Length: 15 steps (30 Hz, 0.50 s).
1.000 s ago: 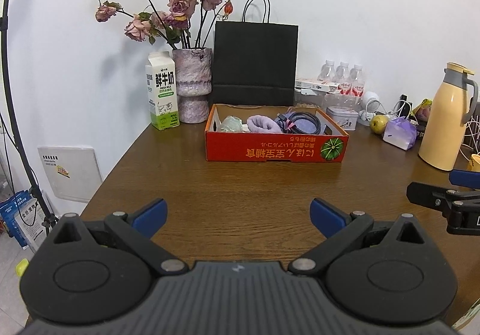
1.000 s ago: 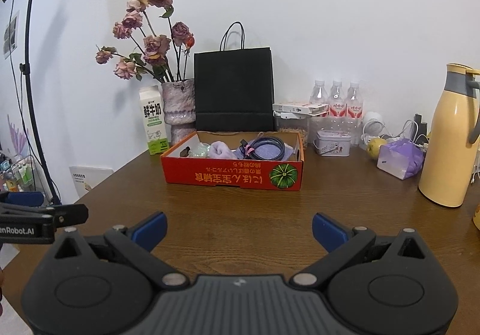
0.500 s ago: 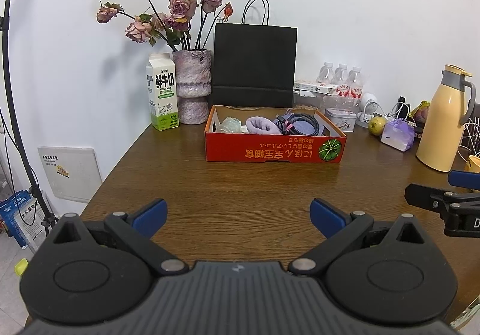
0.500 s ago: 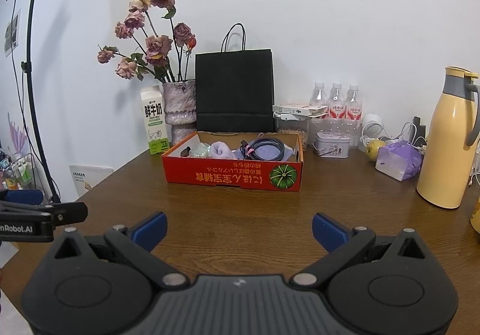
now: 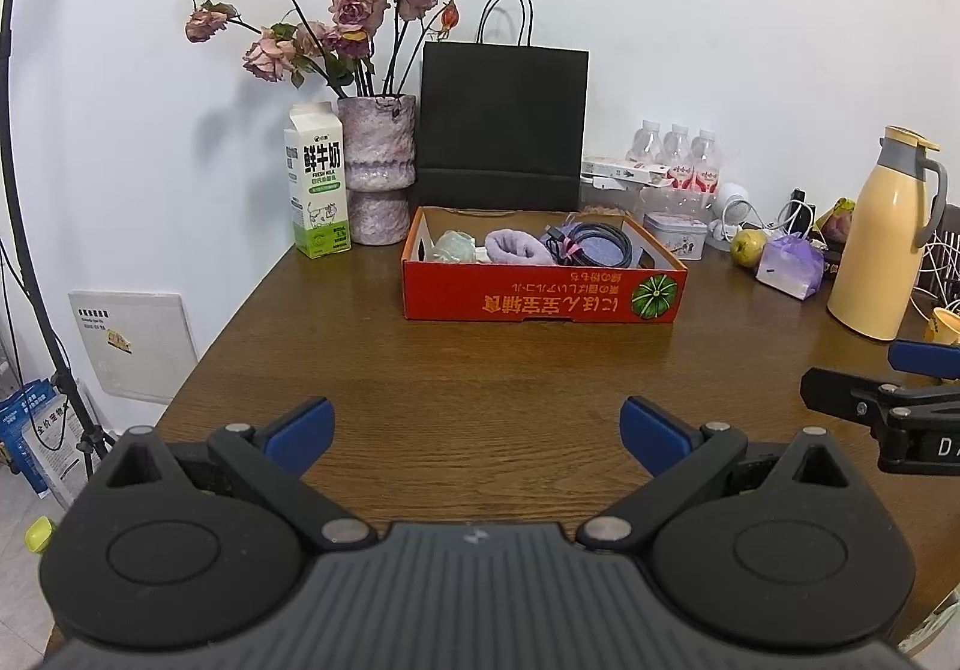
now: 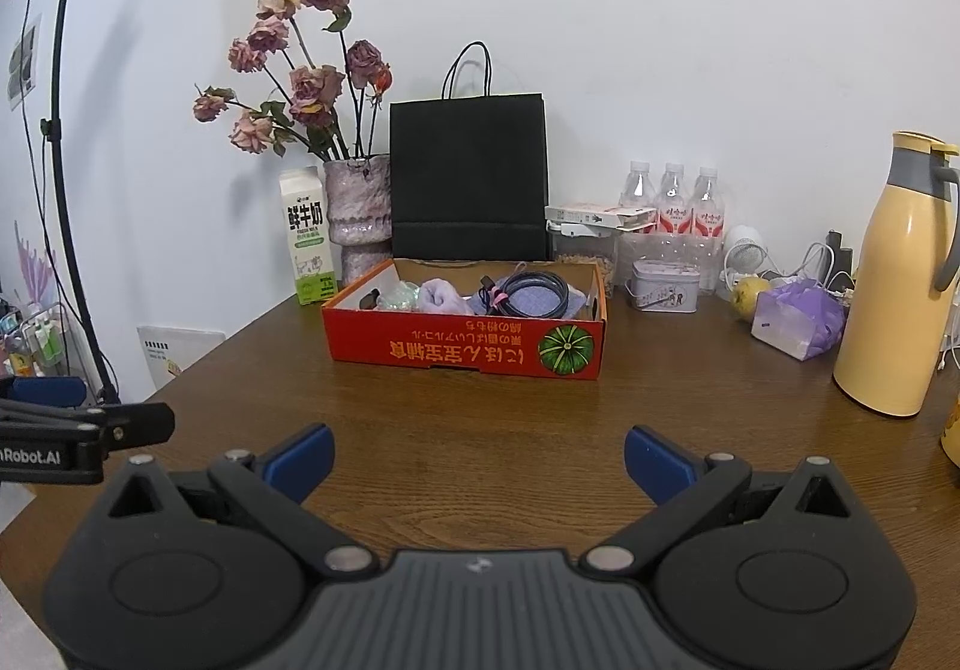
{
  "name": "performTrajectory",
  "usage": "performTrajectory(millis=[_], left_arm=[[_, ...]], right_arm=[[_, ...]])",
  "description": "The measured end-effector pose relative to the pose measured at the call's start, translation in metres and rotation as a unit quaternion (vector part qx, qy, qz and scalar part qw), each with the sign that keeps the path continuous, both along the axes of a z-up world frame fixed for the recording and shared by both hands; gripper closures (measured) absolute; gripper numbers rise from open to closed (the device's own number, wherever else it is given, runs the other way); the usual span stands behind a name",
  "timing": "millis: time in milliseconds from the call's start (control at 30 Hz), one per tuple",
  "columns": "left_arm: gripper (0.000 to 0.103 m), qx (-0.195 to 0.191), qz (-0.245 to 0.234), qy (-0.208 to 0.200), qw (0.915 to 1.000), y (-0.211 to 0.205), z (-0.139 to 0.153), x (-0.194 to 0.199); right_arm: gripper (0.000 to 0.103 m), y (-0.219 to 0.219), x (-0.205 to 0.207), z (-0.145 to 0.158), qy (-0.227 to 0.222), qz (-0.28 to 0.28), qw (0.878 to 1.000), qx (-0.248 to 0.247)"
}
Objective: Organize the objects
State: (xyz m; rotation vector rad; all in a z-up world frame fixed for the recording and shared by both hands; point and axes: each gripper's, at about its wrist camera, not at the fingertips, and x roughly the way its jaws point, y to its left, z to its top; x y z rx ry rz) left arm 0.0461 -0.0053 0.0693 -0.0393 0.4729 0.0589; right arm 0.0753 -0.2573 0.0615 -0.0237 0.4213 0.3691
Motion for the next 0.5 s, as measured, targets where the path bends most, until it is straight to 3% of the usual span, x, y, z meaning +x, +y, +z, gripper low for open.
performTrajectory(millis=[500], left_arm=[[0.000,-0.009,-0.015,0.015,0.9997,0.003,-0.007,0.018]], right_arm=[[0.000,0.007,0.017,-0.003,0.011,0.003,1.000,-0.010]])
